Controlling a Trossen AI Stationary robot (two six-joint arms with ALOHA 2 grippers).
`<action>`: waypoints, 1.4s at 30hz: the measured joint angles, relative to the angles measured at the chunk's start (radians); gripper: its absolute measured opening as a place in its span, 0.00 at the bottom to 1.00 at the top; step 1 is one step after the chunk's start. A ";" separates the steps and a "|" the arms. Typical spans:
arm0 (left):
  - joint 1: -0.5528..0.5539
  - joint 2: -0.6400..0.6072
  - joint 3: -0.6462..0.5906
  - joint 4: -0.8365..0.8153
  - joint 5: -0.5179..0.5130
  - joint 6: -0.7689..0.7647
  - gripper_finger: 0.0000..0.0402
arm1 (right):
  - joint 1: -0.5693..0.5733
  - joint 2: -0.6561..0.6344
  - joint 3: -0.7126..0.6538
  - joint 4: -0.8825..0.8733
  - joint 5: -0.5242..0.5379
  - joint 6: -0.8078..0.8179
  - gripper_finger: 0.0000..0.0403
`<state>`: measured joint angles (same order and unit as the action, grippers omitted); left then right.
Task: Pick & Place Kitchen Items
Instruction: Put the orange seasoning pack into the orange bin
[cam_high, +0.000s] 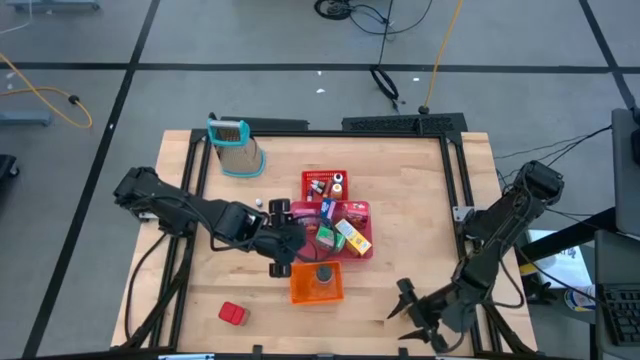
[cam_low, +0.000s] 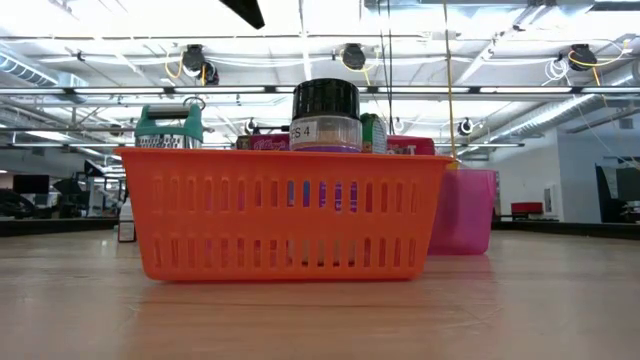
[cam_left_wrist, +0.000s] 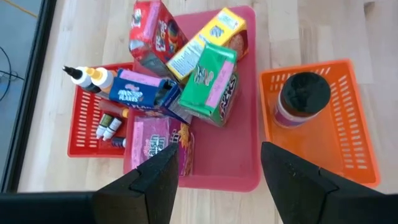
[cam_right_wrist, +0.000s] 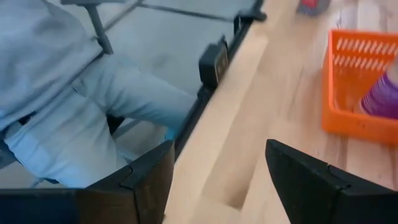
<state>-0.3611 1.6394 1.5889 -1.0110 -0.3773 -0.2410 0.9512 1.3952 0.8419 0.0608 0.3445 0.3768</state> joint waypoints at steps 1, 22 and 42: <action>0.000 0.000 -0.011 0.004 0.000 0.000 0.56 | 0.000 0.000 0.000 -0.014 0.000 0.011 0.60; 0.003 0.001 -0.114 0.021 0.010 -0.057 0.56 | 0.000 0.000 0.000 -0.290 -0.006 0.260 0.52; 0.003 0.001 -0.114 0.130 0.010 0.003 0.56 | -0.008 0.000 -0.062 -0.319 0.143 0.219 0.01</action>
<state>-0.3584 1.6402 1.4746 -0.8812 -0.3672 -0.2376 0.9431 1.3952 0.7801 -0.2584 0.4870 0.5962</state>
